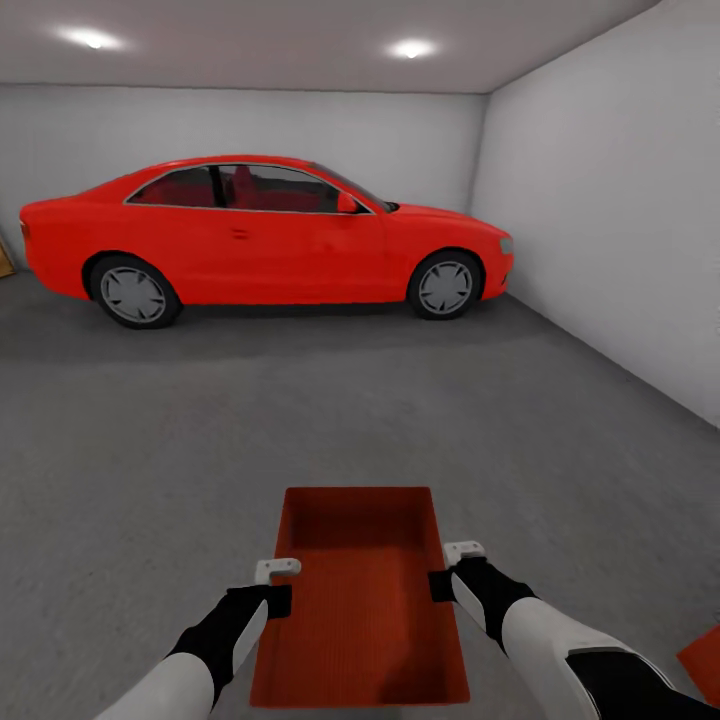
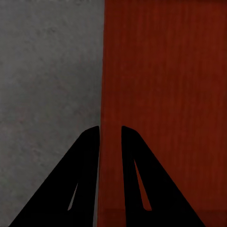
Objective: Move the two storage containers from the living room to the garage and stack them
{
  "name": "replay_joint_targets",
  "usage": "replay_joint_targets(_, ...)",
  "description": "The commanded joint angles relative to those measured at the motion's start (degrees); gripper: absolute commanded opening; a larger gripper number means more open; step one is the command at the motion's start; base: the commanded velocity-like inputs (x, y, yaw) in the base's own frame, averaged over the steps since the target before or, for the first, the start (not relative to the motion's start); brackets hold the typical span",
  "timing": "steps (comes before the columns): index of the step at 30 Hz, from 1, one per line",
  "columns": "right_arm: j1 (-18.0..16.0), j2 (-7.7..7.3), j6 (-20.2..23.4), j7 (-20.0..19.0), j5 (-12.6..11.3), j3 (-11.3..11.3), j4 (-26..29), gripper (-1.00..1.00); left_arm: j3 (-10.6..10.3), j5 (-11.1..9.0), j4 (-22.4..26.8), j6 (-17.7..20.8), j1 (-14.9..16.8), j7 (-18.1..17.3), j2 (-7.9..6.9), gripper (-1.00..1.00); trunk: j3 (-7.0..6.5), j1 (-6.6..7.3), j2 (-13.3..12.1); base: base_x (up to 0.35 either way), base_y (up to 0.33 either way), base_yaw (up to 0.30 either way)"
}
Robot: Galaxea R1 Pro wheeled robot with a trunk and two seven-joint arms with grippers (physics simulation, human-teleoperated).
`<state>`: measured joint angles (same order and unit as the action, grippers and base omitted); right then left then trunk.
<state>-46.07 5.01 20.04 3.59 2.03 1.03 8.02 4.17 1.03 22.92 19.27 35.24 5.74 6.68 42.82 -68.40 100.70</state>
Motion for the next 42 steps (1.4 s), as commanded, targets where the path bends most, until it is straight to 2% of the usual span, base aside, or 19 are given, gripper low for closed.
replay_joint_targets(1,-0.1,0.00,0.3,-0.3,-1.2,3.4,0.3,-1.00,-1.0,-1.6,-0.1,0.9,0.0,-0.3,-0.71,-1.00,0.05,0.00,0.0,0.016,0.000,-0.257)
replay_joint_targets(42,-0.1,0.00,0.3,-0.3,-1.2,3.3,0.3,-1.00,-1.0,-1.6,-0.1,0.9,0.0,-0.4,-0.71,-1.00,0.05,0.00,0.0,0.001,0.000,-0.259)
